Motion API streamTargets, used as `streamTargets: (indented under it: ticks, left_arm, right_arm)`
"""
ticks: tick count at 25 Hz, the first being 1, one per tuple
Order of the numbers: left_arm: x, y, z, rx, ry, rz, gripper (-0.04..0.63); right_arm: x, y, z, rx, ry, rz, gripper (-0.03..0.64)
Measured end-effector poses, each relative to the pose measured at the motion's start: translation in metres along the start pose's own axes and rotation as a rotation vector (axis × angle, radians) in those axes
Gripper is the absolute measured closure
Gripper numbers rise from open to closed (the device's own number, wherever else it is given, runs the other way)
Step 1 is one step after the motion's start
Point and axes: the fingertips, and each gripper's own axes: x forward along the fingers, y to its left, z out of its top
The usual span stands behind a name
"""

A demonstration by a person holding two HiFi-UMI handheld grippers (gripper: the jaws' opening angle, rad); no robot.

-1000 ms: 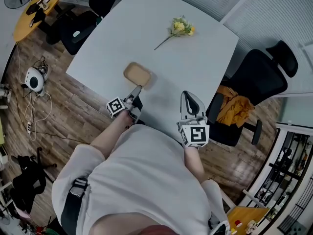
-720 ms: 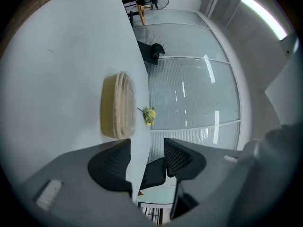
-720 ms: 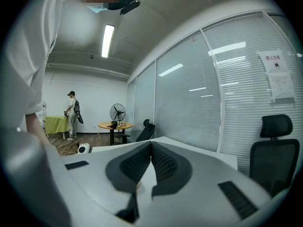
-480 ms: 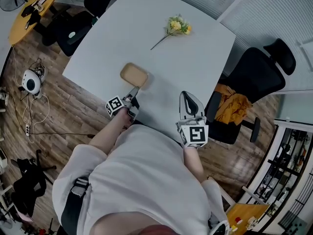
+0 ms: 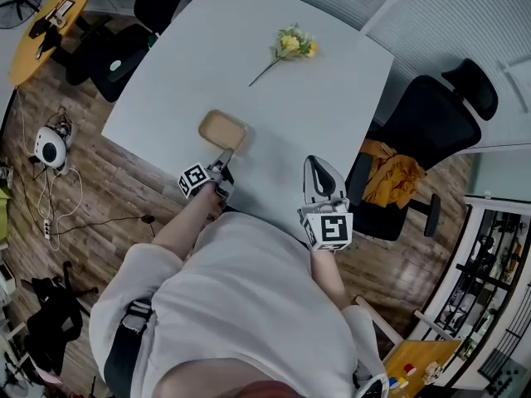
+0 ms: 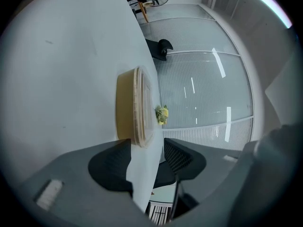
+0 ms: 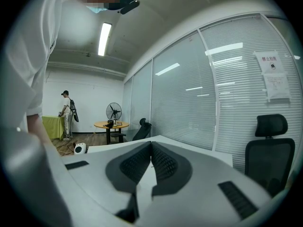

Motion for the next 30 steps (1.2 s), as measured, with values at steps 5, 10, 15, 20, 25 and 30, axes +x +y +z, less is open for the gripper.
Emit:
streamTargets:
  ticks: [5,10,15,20,25,30]
  left_arm:
    - [0.006,0.004,0.001,-0.002,0.008,0.017,0.39]
    - [0.009,0.005,0.003,0.019,0.012,0.034,0.39]
    - [0.009,0.008,0.002,0.032,0.011,0.075,0.443]
    - [0.005,0.011,0.003,0.041,0.011,0.1,0.529]
    - [0.003,0.005,0.003,0.016,0.008,0.078,0.534]
    - [0.001,-0.006,0.002,0.0,0.001,0.046,0.537]
  right_arm:
    - [0.001,-0.004,-0.002,0.006,0.005,-0.008,0.609]
    - [0.002,-0.004,-0.003,0.007,0.009,-0.007,0.609]
    - [0.003,-0.002,-0.001,0.005,0.005,0.005,0.609]
    - [0.004,-0.001,-0.003,0.007,-0.002,0.009,0.609]
    - [0.002,-0.001,-0.004,0.013,-0.003,0.011,0.609]
    - [0.0,-0.001,-0.002,0.012,-0.009,0.013,0.609]
